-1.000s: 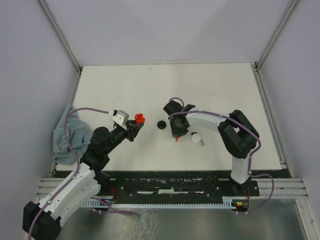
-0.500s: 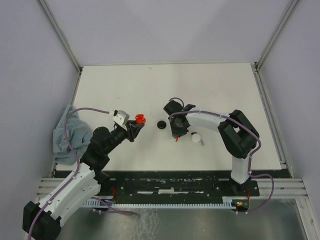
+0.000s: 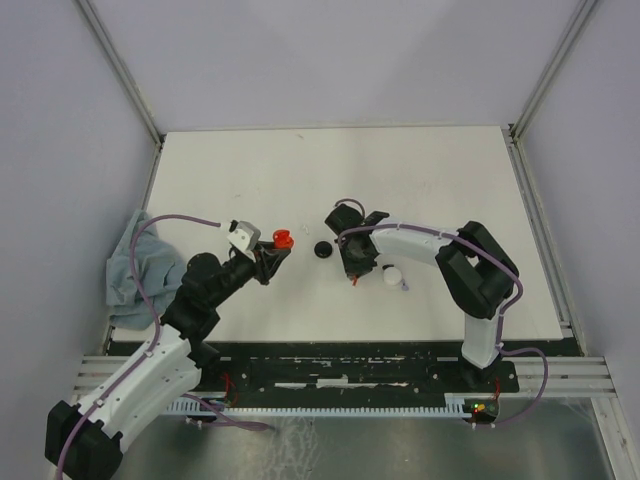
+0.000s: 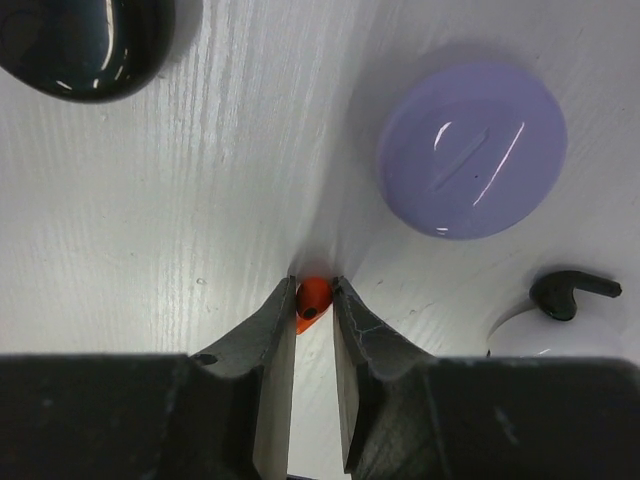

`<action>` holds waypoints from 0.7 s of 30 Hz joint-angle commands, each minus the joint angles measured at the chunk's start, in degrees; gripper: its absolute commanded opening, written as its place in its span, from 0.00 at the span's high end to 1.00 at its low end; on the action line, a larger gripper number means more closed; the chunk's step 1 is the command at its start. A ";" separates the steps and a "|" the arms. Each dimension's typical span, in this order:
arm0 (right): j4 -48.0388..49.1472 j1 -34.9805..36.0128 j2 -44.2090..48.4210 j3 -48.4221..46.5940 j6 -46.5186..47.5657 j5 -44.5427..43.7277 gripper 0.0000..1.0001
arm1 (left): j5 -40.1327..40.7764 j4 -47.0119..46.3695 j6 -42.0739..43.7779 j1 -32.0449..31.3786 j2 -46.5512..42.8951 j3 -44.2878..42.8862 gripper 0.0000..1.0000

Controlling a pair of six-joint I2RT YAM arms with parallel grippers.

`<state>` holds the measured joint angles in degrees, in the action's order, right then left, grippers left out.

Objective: Insert the wireless bluetooth earbuds into the charging case
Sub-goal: Pick up the earbud from the center of the board.

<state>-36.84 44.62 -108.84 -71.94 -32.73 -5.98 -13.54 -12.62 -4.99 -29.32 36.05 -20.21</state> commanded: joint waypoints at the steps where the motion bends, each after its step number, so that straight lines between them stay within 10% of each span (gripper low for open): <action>1: -1.80 1.25 3.72 0.51 1.70 -2.02 0.74 | -3.06 -4.45 -1.08 0.36 0.51 -1.10 0.97; 21: -5.43 12.09 27.32 -10.33 8.38 -17.31 0.76 | -17.57 -16.49 2.92 0.36 3.06 -1.75 0.97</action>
<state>-42.94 53.91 -86.11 -78.91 -27.11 -17.93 -24.73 -21.19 -4.86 -29.32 38.28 -20.21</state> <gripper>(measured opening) 0.241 0.304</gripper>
